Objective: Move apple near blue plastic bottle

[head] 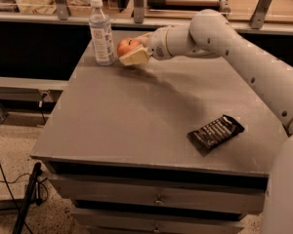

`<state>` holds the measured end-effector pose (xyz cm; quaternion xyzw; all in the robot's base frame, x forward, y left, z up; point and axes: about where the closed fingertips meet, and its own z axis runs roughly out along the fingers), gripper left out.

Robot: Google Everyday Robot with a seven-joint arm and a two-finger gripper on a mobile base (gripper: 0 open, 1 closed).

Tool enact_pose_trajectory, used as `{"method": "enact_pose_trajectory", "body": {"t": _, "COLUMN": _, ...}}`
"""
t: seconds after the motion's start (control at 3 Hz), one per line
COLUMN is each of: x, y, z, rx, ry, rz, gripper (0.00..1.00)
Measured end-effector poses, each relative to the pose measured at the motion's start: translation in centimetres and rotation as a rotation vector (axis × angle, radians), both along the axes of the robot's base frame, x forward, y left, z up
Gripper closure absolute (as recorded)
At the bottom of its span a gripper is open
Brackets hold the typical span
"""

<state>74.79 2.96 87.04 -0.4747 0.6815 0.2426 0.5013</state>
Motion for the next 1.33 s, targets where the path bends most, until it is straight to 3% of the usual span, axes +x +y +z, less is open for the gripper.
{"method": "enact_pose_trajectory", "body": {"t": 0.67, "x": -0.3, "y": 1.2, "z": -1.4, "rx": 0.035, "ry": 0.067, "rz": 0.042, "gripper": 0.56}}
{"method": "enact_pose_trajectory", "body": {"t": 1.33, "x": -0.4, "y": 1.8, "z": -1.7, "rx": 0.036, "ry": 0.07, "rz": 0.051, "gripper": 0.1}}
